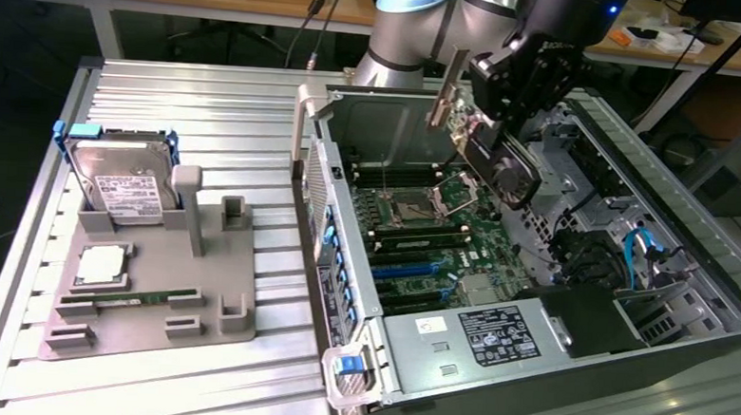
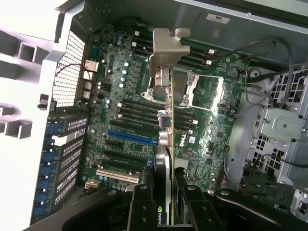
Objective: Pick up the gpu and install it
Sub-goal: 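Insert the gpu into the slot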
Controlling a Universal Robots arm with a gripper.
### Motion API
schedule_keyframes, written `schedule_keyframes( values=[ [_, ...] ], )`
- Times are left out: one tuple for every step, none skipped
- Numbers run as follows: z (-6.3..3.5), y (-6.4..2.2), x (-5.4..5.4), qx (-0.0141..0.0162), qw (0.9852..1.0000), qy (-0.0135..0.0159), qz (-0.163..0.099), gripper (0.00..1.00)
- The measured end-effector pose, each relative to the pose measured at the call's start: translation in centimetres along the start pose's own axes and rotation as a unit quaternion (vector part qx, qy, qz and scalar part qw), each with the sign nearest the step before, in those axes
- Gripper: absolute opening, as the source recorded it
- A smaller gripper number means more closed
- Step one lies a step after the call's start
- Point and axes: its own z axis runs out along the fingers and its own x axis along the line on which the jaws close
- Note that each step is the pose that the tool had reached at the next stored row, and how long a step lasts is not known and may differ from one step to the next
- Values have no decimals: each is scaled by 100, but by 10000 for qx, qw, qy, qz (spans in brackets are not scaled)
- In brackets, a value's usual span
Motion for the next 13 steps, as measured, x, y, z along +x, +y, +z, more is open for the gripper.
schedule_keyframes(
  values=[
    [0, 0, 0, -1, 10000, -2, -77, 27],
    [0, 0, 0, -2, 9999, -3, -116, 27],
    [0, 0, 0, -2, 9999, -4, -159, 27],
    [0, 0, 0, -3, 9998, -5, -204, 27],
    [0, 0, 0, -3, 9997, -7, -241, 27],
    [0, 0, 0, -3, 9996, -7, -280, 27],
    [0, 0, 0, -4, 9995, -8, -318, 27],
    [0, 0, 0, -4, 9994, -9, -353, 27],
    [0, 0, 0, -5, 9993, -10, -386, 27],
    [0, 0, 0, -5, 9991, -11, -421, 27],
    [0, 0, 0, -5, 9990, -12, -454, 27],
    [0, 0, 0, -6, 9988, -13, -486, 27],
    [0, 0, 0, -6, 9987, -14, -517, 27]
  ],
)
